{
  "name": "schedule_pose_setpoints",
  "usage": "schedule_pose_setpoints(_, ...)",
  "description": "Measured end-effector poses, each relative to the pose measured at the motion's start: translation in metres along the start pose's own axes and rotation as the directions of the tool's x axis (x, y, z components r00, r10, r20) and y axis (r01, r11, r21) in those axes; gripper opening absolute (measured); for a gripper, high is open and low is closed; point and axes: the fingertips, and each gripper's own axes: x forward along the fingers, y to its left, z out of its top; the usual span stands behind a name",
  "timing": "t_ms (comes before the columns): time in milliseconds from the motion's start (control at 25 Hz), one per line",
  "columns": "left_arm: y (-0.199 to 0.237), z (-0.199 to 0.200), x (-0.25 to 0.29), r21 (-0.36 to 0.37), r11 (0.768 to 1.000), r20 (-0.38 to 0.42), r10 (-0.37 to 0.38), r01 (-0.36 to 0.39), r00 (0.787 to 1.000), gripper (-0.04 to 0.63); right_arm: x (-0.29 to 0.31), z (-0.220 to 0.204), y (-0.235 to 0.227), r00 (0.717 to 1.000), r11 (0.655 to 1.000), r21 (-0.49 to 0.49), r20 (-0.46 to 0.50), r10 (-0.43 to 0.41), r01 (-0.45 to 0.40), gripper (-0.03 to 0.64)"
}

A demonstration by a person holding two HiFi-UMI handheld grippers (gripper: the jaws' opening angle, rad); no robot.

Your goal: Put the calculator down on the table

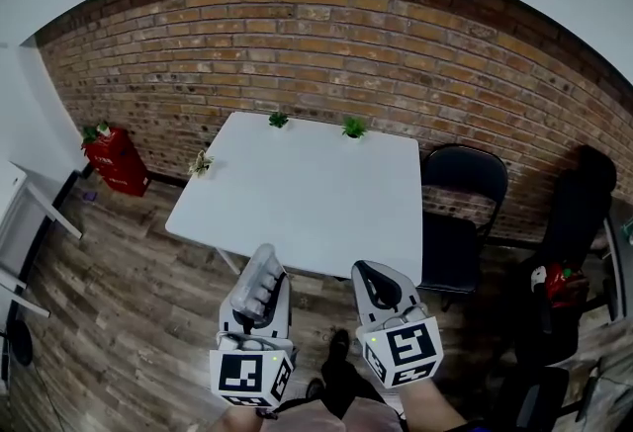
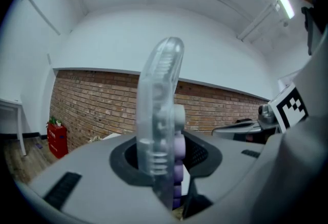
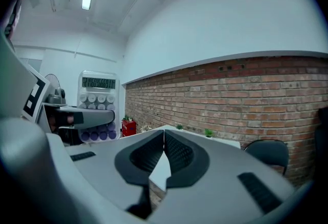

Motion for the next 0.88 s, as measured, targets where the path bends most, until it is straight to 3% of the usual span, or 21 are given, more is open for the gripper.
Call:
schedule_pose_setpoints(280, -0.007, -0.014, 0.045, 0.021, 0.999, -0.039, -0.031, 0.032, 0.999, 0.137, 0.026, -0.009, -0.036, 1.0, 0.999, 0.029, 0.004, -0.022, 0.021, 0.005)
schedule_pose_setpoints(560, -0.024, -0.025, 0.127, 0.049, 0.996, -0.074, -0.07, 0.073, 0.995, 0.137, 0.066, -0.024, -0.106, 0.998, 0.996, 0.066, -0.006, -0.066, 0.066, 0.005)
schedule_pose_setpoints(880, -0.038, -0.004, 0.227, 0.078, 0.991, -0.077, -0.1, 0.106, 0.992, 0.137, 0.125, -0.005, -0.186, 0.996, 0.991, 0.109, 0.024, -0.08, 0.077, 0.005)
